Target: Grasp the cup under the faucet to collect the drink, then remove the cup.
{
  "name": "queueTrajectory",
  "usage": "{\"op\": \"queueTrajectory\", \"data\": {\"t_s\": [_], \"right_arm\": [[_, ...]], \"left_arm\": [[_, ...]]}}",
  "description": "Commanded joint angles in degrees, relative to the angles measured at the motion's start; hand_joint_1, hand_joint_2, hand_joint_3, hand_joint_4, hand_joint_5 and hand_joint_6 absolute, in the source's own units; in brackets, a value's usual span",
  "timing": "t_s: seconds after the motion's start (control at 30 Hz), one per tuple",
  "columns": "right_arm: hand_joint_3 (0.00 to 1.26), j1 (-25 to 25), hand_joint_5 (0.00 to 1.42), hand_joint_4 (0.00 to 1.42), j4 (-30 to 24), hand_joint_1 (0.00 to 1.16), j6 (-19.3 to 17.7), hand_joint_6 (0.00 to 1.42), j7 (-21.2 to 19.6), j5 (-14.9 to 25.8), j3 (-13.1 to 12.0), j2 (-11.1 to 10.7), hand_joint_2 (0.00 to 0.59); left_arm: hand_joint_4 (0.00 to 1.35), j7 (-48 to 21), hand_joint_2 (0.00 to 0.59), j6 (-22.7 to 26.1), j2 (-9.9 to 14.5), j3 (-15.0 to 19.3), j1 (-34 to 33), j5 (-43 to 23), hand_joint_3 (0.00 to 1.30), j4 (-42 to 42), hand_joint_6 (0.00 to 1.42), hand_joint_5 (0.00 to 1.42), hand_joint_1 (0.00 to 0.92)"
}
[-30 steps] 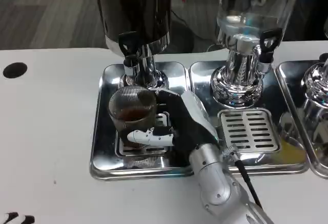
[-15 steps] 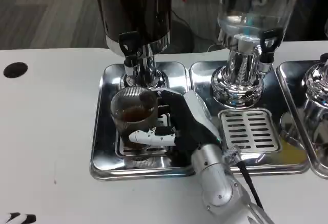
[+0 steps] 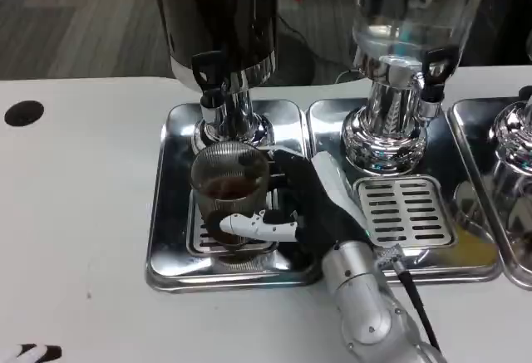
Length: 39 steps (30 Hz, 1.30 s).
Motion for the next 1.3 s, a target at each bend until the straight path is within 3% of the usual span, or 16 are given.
{"op": "queueTrajectory", "data": {"t_s": [0.03,0.67,1.3], "right_arm": [[0.46,0.6,0.4,0.38,-4.5,0.81,-0.2,0.2,0.8,0.1,-0.7,-0.1,0.1],[0.47,7.2,0.41,0.39,-14.9,0.81,-0.2,0.2,4.8,0.7,-2.5,-4.6,0.101],[0.47,14.2,0.41,0.4,-20.2,0.8,-2.7,0.2,7.4,2.5,-5.0,-8.4,0.107]], "left_arm": [[0.17,-1.1,0.073,0.4,0.3,-0.8,-0.2,0.6,0.25,0.4,0.4,0.2,0.0],[0.17,-2.6,0.073,2.7,0.6,-3.4,-2.9,1.8,0.25,0.1,0.4,0.2,0.0],[0.17,-4.7,0.073,5.2,1.0,-5.5,-5.0,2.6,0.24,-1.3,0.4,0.21,0.0]]}}
